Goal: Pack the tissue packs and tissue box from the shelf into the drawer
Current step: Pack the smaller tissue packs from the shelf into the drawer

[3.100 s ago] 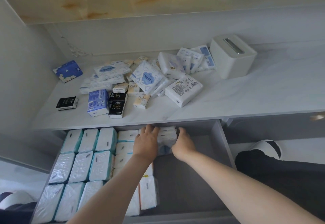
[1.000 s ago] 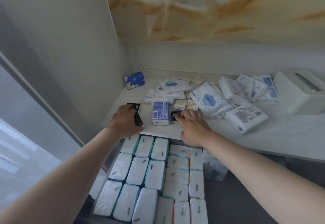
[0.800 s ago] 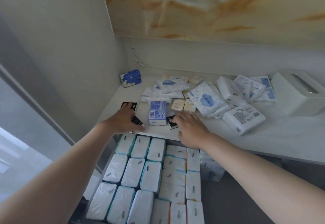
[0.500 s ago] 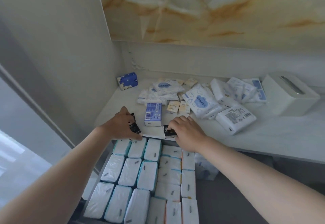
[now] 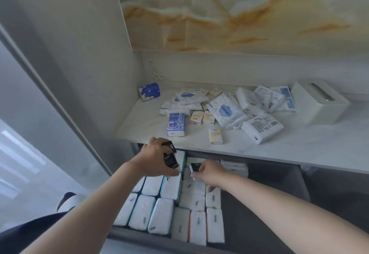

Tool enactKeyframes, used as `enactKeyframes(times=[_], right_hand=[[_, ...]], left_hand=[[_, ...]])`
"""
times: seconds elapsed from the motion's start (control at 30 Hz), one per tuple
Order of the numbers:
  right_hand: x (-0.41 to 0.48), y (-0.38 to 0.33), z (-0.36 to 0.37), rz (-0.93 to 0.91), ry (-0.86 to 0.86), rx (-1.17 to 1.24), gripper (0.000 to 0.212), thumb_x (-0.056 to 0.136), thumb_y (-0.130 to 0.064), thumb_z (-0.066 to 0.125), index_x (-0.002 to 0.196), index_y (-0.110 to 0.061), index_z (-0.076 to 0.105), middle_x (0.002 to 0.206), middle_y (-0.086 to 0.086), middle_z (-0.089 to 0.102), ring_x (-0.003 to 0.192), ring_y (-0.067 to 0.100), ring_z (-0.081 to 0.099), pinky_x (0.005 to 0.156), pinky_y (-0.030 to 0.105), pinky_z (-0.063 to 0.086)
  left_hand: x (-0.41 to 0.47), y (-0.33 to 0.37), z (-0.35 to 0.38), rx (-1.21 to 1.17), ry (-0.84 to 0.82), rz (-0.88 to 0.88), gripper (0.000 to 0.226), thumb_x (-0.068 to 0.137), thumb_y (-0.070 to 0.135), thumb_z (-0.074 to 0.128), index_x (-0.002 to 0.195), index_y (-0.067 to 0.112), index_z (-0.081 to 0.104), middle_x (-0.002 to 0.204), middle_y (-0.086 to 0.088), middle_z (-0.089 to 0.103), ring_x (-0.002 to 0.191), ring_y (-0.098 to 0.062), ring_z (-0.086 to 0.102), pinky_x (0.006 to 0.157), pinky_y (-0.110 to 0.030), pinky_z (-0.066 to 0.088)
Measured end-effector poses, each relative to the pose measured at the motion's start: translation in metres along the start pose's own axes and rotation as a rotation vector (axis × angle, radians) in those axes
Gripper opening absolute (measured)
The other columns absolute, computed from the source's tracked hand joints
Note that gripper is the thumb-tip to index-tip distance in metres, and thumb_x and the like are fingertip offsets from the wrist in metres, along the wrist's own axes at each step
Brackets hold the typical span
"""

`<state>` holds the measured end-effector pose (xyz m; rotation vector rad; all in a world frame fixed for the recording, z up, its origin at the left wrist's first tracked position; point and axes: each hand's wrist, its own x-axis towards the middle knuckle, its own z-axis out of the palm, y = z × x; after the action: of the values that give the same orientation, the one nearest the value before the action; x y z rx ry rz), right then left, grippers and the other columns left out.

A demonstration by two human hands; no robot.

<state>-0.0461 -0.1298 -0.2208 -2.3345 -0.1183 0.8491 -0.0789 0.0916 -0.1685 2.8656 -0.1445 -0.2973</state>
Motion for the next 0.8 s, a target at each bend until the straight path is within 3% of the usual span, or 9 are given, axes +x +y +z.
enactKeyframes(times=[0.1, 0.17, 0.2, 0.27, 0.37, 0.5, 0.6, 0.7, 0.8], right_hand=[[-0.002, -0.001, 0.01, -0.008, -0.085, 0.098, 0.039, 0.091, -0.034, 0.067, 0.125, -0.018, 0.055, 0.119, 0.004, 0.057, 0.099, 0.025, 0.064, 0.069, 0.036, 0.061], [-0.003, -0.004, 0.009, -0.043, 0.015, 0.012, 0.039, 0.095, -0.023, 0.055, 0.134, -0.02, 0.052, 0.131, 0.003, 0.055, 0.109, 0.023, 0.059, 0.081, 0.031, 0.053], [-0.005, -0.008, 0.007, -0.046, 0.055, 0.056, 0.039, 0.096, -0.018, 0.047, 0.134, -0.02, 0.053, 0.131, 0.004, 0.056, 0.106, 0.022, 0.059, 0.082, 0.029, 0.049], [-0.012, -0.014, -0.002, -0.024, 0.03, 0.345, 0.032, 0.099, -0.016, 0.037, 0.125, -0.021, 0.055, 0.117, 0.008, 0.061, 0.081, 0.022, 0.064, 0.066, 0.031, 0.048], [-0.02, -0.012, -0.019, -0.002, -0.08, 0.571, 0.02, 0.101, -0.017, 0.043, 0.099, -0.025, 0.062, 0.089, 0.006, 0.062, 0.063, 0.02, 0.059, 0.056, 0.029, 0.046], [-0.016, 0.008, -0.03, -0.004, -0.104, 0.36, 0.016, 0.096, -0.019, 0.057, 0.104, -0.021, 0.071, 0.083, -0.001, 0.067, 0.065, 0.013, 0.06, 0.055, 0.025, 0.046], [-0.013, 0.016, -0.036, -0.003, -0.024, 0.195, 0.018, 0.097, -0.016, 0.058, 0.111, -0.014, 0.069, 0.092, 0.005, 0.068, 0.066, 0.014, 0.061, 0.052, 0.025, 0.046], [-0.011, 0.022, -0.042, -0.071, 0.095, -0.199, 0.028, 0.097, -0.008, 0.053, 0.121, -0.01, 0.066, 0.121, 0.01, 0.064, 0.105, 0.025, 0.061, 0.087, 0.032, 0.052], [-0.001, 0.027, -0.036, -0.096, 0.085, -0.265, 0.034, 0.099, -0.011, 0.051, 0.132, -0.01, 0.058, 0.14, 0.011, 0.053, 0.127, 0.027, 0.051, 0.104, 0.032, 0.042]], left_hand=[[-0.009, 0.018, 0.014, 0.018, -0.075, 0.028, 0.079, 0.06, 0.076, 0.068, 0.123, 0.029, 0.064, 0.144, 0.006, 0.033, 0.131, -0.016, 0.024, 0.112, -0.039, 0.031], [-0.014, 0.027, 0.025, -0.012, -0.125, 0.054, 0.079, 0.062, 0.071, 0.071, 0.126, 0.025, 0.063, 0.146, 0.006, 0.03, 0.134, -0.017, 0.022, 0.114, -0.038, 0.032], [-0.015, 0.032, 0.031, -0.041, -0.134, 0.068, 0.079, 0.064, 0.068, 0.073, 0.127, 0.023, 0.063, 0.145, 0.006, 0.029, 0.135, -0.016, 0.021, 0.114, -0.035, 0.031], [-0.015, 0.043, 0.04, -0.114, -0.118, 0.096, 0.076, 0.065, 0.061, 0.076, 0.128, 0.021, 0.062, 0.144, 0.007, 0.029, 0.135, -0.013, 0.022, 0.111, -0.023, 0.028], [-0.013, 0.061, 0.047, -0.231, -0.07, 0.138, 0.066, 0.063, 0.055, 0.081, 0.12, 0.025, 0.066, 0.144, 0.01, 0.033, 0.129, -0.008, 0.029, 0.105, -0.016, 0.029], [-0.005, 0.076, 0.057, -0.346, -0.105, 0.194, 0.065, 0.054, 0.059, 0.081, 0.11, 0.029, 0.07, 0.147, 0.014, 0.032, 0.12, -0.005, 0.046, 0.102, -0.024, 0.044], [-0.001, 0.078, 0.062, -0.282, -0.204, 0.22, 0.07, 0.058, 0.058, 0.084, 0.118, 0.028, 0.066, 0.152, 0.02, 0.018, 0.129, -0.008, 0.038, 0.109, -0.028, 0.039], [0.0, 0.068, 0.069, 0.038, -0.262, 0.287, 0.077, 0.061, 0.065, 0.078, 0.128, 0.03, 0.06, 0.155, 0.018, 0.009, 0.143, -0.016, 0.012, 0.117, -0.042, 0.028], [-0.001, 0.058, 0.082, 0.339, -0.244, 0.362, 0.077, 0.064, 0.066, 0.075, 0.129, 0.028, 0.06, 0.158, 0.004, 0.014, 0.146, -0.023, 0.006, 0.119, -0.045, 0.019]])
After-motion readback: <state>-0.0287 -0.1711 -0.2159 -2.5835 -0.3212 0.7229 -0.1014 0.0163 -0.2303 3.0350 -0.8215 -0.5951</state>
